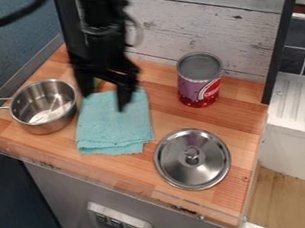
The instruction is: Move the pot to the middle of the table on top of the kitchen towel
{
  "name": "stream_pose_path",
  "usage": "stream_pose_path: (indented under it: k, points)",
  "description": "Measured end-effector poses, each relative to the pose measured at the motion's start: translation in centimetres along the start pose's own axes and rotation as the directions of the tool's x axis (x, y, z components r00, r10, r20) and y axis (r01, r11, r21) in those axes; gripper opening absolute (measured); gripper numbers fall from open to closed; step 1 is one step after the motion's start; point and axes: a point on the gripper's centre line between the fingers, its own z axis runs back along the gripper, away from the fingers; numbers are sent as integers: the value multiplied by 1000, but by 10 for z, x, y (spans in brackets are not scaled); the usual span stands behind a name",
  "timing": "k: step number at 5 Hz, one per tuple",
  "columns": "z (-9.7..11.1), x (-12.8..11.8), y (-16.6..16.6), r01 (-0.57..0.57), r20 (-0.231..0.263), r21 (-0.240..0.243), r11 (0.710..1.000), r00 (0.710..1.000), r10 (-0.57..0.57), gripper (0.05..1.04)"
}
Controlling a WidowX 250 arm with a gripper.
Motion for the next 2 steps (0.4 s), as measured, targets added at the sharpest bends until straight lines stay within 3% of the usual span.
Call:
stream_pose_path:
  k: [2]
  points:
    - [-27,4,43,-72,27,-5,997,997,72,999]
